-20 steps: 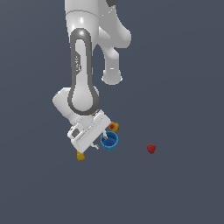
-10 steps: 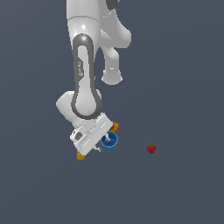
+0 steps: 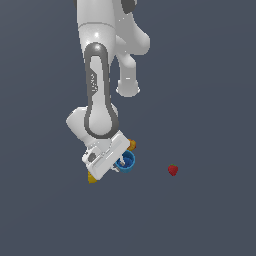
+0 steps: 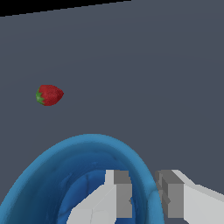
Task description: Pick up a designated object from a clutter of objects.
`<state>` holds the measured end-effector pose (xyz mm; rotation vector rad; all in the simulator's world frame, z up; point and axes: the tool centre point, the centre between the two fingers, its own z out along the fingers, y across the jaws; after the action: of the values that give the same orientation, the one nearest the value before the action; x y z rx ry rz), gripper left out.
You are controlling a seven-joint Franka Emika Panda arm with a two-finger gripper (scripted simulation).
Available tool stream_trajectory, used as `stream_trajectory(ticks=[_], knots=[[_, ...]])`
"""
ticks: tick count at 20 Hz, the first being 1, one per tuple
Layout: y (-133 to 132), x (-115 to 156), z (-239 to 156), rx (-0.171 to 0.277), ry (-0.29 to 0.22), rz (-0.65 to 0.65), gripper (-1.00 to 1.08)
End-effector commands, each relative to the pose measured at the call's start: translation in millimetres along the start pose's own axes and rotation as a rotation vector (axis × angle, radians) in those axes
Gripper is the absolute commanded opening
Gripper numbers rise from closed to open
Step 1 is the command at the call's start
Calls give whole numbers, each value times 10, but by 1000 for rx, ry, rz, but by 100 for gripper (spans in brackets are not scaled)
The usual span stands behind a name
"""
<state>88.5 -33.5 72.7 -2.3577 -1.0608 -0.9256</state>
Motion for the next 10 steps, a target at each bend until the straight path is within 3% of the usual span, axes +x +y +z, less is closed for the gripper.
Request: stream_trajectory(ticks=[1, 10], knots=[[-2, 1, 4, 0, 0, 0, -100], [-9, 68, -34, -1, 0, 0, -100]])
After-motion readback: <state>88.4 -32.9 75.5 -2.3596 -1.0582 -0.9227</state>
